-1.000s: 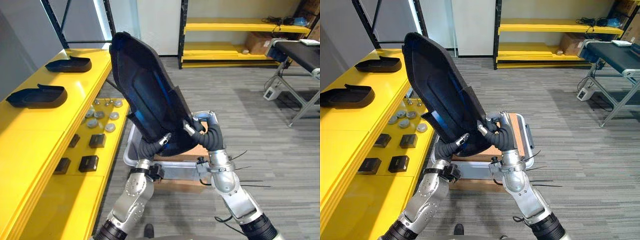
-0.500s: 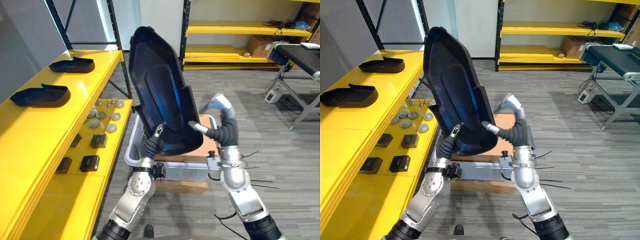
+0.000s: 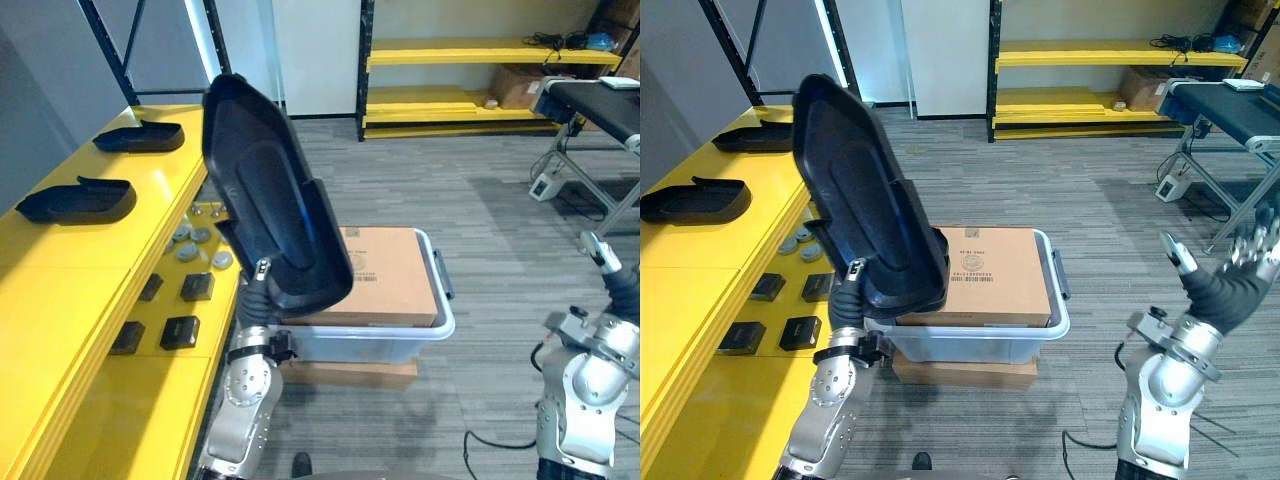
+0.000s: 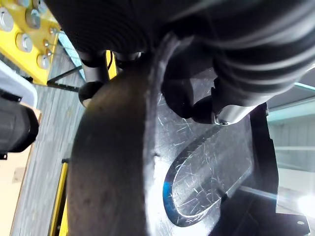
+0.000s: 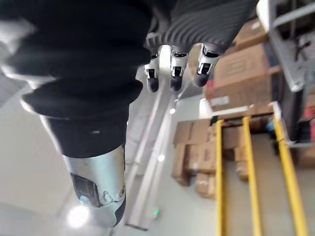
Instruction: Walk over and take plastic housings, then place them on the shelf
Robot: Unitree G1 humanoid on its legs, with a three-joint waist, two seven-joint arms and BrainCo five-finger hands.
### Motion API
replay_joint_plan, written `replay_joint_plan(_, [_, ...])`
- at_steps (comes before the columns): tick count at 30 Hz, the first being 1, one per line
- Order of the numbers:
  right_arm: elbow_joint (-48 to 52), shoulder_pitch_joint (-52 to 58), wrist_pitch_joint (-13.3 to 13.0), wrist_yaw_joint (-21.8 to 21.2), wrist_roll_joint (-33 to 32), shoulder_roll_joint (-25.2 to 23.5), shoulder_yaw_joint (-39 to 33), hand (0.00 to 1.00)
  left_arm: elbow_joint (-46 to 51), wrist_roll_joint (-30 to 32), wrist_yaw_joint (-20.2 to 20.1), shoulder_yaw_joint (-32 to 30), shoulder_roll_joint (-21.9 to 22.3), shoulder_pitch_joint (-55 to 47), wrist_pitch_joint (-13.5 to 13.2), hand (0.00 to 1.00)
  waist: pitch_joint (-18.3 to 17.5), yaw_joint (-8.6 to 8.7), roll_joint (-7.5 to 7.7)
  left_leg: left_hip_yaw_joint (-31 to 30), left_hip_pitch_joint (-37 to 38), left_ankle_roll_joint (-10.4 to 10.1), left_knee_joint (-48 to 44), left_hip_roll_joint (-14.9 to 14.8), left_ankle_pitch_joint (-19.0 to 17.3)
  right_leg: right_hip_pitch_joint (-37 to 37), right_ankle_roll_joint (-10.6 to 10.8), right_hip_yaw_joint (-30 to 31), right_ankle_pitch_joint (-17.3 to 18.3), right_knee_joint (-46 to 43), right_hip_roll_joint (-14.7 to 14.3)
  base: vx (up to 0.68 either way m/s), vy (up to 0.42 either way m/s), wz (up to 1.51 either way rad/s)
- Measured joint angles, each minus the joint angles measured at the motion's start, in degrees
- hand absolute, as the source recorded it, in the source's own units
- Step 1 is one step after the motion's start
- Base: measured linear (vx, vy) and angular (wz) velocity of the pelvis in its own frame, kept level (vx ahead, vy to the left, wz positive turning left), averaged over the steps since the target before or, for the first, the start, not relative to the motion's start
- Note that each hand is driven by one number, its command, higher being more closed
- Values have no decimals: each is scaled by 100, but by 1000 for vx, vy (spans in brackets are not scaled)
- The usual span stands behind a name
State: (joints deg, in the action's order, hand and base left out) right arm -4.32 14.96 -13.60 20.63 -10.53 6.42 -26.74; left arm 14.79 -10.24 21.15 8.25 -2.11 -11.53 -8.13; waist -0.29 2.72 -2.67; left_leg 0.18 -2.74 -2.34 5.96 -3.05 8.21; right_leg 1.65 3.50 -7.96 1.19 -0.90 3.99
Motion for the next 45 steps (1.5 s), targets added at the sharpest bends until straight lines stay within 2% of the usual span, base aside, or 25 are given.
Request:
replay_joint_plan(2, [-1293,219,186,-333,-195,-106,-49,0,39,-3,-115,-131,34,-149,-13,100,3,2,-4,-3,-4,0,0,-1,-4,1,10,-8,14,-2,1,0,0,0])
replay_joint_plan(3, [-1407,245,203,-377,-220,-123,-48,0,39,-3,-126,-138,33,-158,-12,100,3,0,-5,-4,-5,-1,0,-1,-5,3,14,-11,16,-3,1,0,0,0])
replay_joint_plan(5, [-2480,371,333,-698,-264,-180,29,0,38,-6,-255,-145,25,-257,-46,100,11,-15,3,-9,9,-25,-1,-9,-81,20,30,-11,30,-26,7,0,0,0])
replay_joint_plan(8, [-3429,472,450,-977,-217,-277,119,0,37,-5,-403,-126,7,-341,-97,100,32,-27,29,-17,24,24,0,5,-121,44,29,-23,108,-115,31,-12,-3,2])
replay_joint_plan(11, [-4074,474,565,-1099,-7,-399,380,0,35,-3,-495,-96,-61,-352,-115,100,62,-21,73,-90,104,24,0,14,-124,141,31,-106,176,-154,38,2,-12,12])
replay_joint_plan(17, [-4491,411,761,-1196,353,-453,857,0,23,-7,-500,25,-62,-531,-127,100,106,-61,142,-338,105,34,-5,98,-132,168,49,-489,531,-593,104,9,-18,42])
replay_joint_plan(18, [-4499,390,765,-1192,440,-427,975,0,22,-7,-537,76,-60,-552,-125,100,118,-35,194,-251,-53,119,-4,120,-189,68,77,-806,706,-836,202,11,-6,122])
replay_joint_plan(19, [-4574,331,759,-1174,457,-428,966,0,22,-11,-577,100,-50,-540,-125,100,132,-28,261,1,-151,396,-4,138,-384,55,110,-1080,732,-892,294,41,-3,172])
replay_joint_plan(20, [-4801,156,769,-1134,471,-410,946,0,23,-13,-593,107,-32,-496,-129,100,224,-51,410,545,-250,716,-101,164,-603,95,75,-1399,736,-860,510,55,38,154])
replay_joint_plan(21, [-4880,54,780,-1098,482,-419,927,0,17,-13,-591,108,-12,-443,-132,100,311,-37,437,895,-364,801,-298,100,-662,135,69,-1621,735,-897,586,62,75,163])
replay_joint_plan(23, [-4876,-130,793,-1052,562,-287,884,0,-13,-30,-550,83,35,-342,-132,100,496,-56,351,2226,-789,970,-1137,-344,-734,353,154,-2419,837,-1025,620,63,62,183])
replay_joint_plan(26, [-4826,-290,788,-1037,666,-143,873,0,-34,-33,-486,126,18,-261,-139,100,508,-39,361,3220,-697,968,-1288,-398,-746,765,261,-3162,902,-1014,834,168,62,159])
replay_joint_plan(27, [-4831,-318,793,-1033,666,-133,868,0,-34,-35,-487,135,18,-243,-144,100,506,-35,353,3286,-691,949,-1320,-396,-715,807,283,-3226,916,-1022,863,169,74,137])
replay_joint_plan(28, [-4842,-435,818,-1029,666,-76,846,0,-34,-40,-487,204,27,-188,-170,100,537,-47,351,3214,-691,796,-1406,-320,-660,925,371,-3453,971,-1081,973,145,77,100])
replay_joint_plan(30, [-4836,-658,854,-1033,668,-133,849,0,-34,-82,-480,206,10,-180,-216,100,574,-78,425,2970,-696,741,-1469,-133,-728,1103,388,-3651,971,-1095,1083,136,93,87])
replay_joint_plan(31, [-4837,-850,866,-1035,678,-201,849,0,-34,-98,-486,215,-14,-163,-218,100,614,-86,484,2868,-714,760,-1607,-19,-863,1242,411,-3772,956,-1122,1167,81,81,57])
replay_joint_plan(33, [-4830,-1020,893,-1035,736,-207,849,0,-34,-103,-491,238,-3,-146,-216,100,635,-151,489,2773,-750,753,-1874,36,-1163,1224,409,-3751,955,-1552,1402,112,141,41])
replay_joint_plan(34, [-4820,-1058,918,-1034,820,-189,852,0,-34,-101,-493,273,38,-122,-215,100,670,-161,482,2631,-727,749,-2032,64,-1357,1094,307,-3674,900,-2260,1661,153,194,45])
replay_joint_plan(35, [-4825,-1051,932,-1034,895,-175,863,0,-35,-91,-492,320,61,-67,-213,100,675,-111,381,2447,-618,729,-2056,110,-1502,832,-90,-3235,772,-3156,1892,156,164,52])
replay_joint_plan(36, [-4832,-1044,947,-1037,903,-184,881,0,-35,-91,-492,330,70,-24,-216,100,692,-71,372,2353,-574,693,-2044,130,-1534,625,-244,-2853,790,-3488,1898,148,124,66])
replay_joint_plan(38, [-4839,-975,981,-1045,904,-259,899,0,-175,-46,-418,286,64,241,-222,100,793,-28,369,1978,-302,663,-1807,244,-1506,27,-169,-1703,1510,-3670,1434,194,112,74])
replay_joint_plan(39, [-4839,-910,985,-1043,904,-255,935,0,-242,-41,-379,282,75,298,-223,100,811,-19,350,1873,-241,658,-1774,258,-1505,-108,-164,-1439,1597,-3556,1268,223,104,85])
replay_joint_plan(40, [-4839,-812,986,-1049,904,-268,977,0,-360,-39,-336,296,78,374,-225,100,838,12,333,1637,-122,654,-1719,322,-1503,-324,-103,-934,1700,-3288,967,179,36,105])
replay_joint_plan(43, [-4842,-572,1014,-1053,901,-322,983,0,-441,-31,-300,352,79,405,-227,100,862,204,325,1014,-19,631,-1777,446,-1505,-973,48,714,1712,-2833,293,195,-41,128])
replay_joint_plan(45, [-4844,-403,1029,-1053,898,-381,991,0,-487,-25,-218,424,78,398,-237,100,867,227,385,673,-12,518,-1916,517,-1576,-1117,212,1201,1544,-2470,166,157,-133,118])
